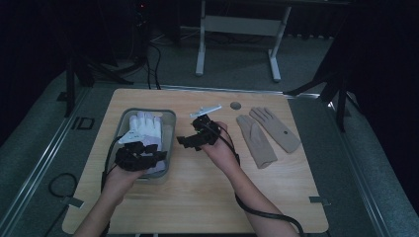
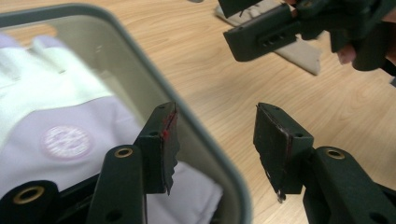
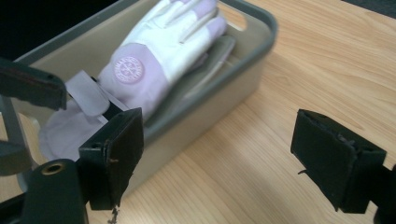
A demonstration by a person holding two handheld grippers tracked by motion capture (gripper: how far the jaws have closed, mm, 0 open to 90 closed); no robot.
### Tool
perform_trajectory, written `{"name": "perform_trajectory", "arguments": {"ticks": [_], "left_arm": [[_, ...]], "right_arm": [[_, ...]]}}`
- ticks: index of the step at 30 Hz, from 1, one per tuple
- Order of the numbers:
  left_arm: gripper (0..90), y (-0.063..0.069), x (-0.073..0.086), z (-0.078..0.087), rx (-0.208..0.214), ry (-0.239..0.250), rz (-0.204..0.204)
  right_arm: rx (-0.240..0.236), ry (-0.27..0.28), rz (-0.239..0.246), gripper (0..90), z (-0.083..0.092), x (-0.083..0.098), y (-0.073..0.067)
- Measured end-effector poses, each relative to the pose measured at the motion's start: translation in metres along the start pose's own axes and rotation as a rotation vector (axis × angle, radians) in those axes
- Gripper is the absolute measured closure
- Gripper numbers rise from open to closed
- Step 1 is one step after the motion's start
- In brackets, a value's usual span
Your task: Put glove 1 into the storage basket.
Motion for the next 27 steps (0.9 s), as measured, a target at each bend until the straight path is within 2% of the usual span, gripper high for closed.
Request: {"name": "perform_trajectory", "arguments": {"ticks": [3,4,6,8,9,10,12,14,18,21,27], "left_arm": [[49.5,0.013,-0.001,-0.006,0.026,-0.009,-0.022],[47.4,0.017,-0.001,-0.008,0.024,-0.015,-0.034],[40.4,0.029,0.000,-0.013,0.052,-0.036,-0.059],[36.1,0.039,-0.002,-0.015,0.051,-0.029,-0.082],[33.7,0.045,-0.002,-0.016,0.068,-0.029,-0.095],[27.6,0.050,-0.003,-0.018,0.074,-0.023,-0.100],[22.6,0.060,-0.004,-0.020,0.081,-0.002,-0.118],[14.5,0.068,-0.006,-0.024,0.099,0.014,-0.114],[14.2,0.076,-0.009,-0.033,0.098,0.071,-0.098],[14.2,0.081,-0.008,-0.039,0.091,0.097,-0.109],[13.5,0.094,0.007,-0.055,0.127,0.074,-0.113]], "right_arm": [[0.013,-0.003,-0.003,17.1,0.009,0.007,0.009],[0.017,-0.002,-0.007,17.1,0.011,0.009,0.012],[0.033,-0.004,-0.013,17.1,0.017,0.014,0.018],[0.045,-0.007,-0.010,17.1,0.022,0.018,0.023],[0.051,-0.006,-0.010,17.1,0.025,0.021,0.025],[0.060,-0.006,-0.010,17.1,0.029,0.023,0.028],[0.067,0.003,-0.011,17.0,0.035,0.028,0.033],[0.079,0.016,-0.015,16.9,0.043,0.032,0.039],[0.089,0.049,-0.046,15.5,0.056,0.042,0.052],[0.102,0.070,-0.065,14.6,0.065,0.048,0.061],[0.139,0.062,-0.074,13.6,0.080,0.064,0.081]]}}
Point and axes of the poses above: each handheld gripper's, and its own axes: z roughly backward along the jaws, x roughly out of its underside, y roughly to its right, the point moved 8 cm from there along -z, roughly forward along the jaws, and after that the axes turned 5 degrees about -x, right-handed, at the moved point
